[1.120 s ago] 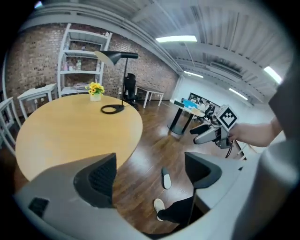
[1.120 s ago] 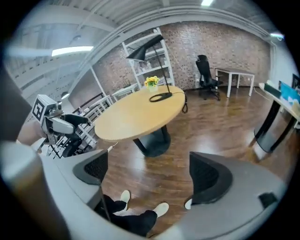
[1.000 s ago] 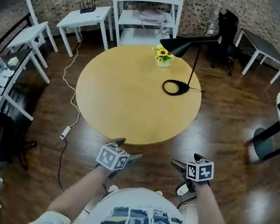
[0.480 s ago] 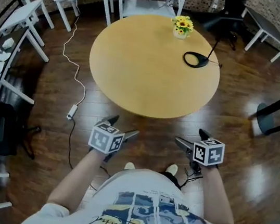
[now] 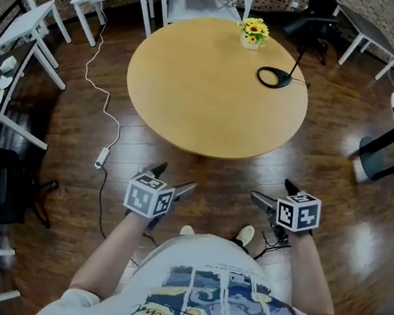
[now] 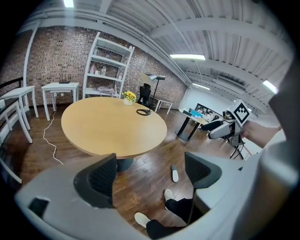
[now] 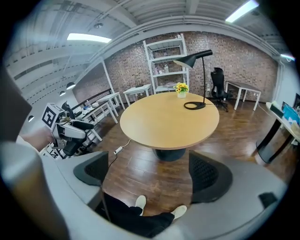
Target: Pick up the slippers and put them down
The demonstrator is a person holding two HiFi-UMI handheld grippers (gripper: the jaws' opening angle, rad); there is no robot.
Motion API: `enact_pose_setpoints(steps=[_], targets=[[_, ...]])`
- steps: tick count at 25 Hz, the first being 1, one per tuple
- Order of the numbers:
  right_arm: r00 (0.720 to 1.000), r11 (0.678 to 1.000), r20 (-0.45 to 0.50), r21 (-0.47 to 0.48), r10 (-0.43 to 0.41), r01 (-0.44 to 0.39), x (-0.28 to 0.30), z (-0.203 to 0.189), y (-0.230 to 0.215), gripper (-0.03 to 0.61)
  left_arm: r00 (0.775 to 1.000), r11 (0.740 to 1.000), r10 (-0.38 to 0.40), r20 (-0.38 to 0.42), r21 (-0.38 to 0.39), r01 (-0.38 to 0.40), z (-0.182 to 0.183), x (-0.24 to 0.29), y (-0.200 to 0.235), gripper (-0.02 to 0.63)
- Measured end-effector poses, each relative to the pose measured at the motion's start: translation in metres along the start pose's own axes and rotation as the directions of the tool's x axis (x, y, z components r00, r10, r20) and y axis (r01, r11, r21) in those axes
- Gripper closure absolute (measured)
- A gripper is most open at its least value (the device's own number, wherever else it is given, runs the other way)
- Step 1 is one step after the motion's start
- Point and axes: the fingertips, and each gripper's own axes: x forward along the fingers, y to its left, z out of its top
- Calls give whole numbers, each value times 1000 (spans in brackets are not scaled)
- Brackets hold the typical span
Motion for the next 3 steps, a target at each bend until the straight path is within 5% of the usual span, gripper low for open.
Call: enact_pose_setpoints(steps=[3], targets=[[1000,1000,-3,9,11,-11,-7,-9,8,26,1000,1000,0,3,0,0,-6,-12,-3,181]])
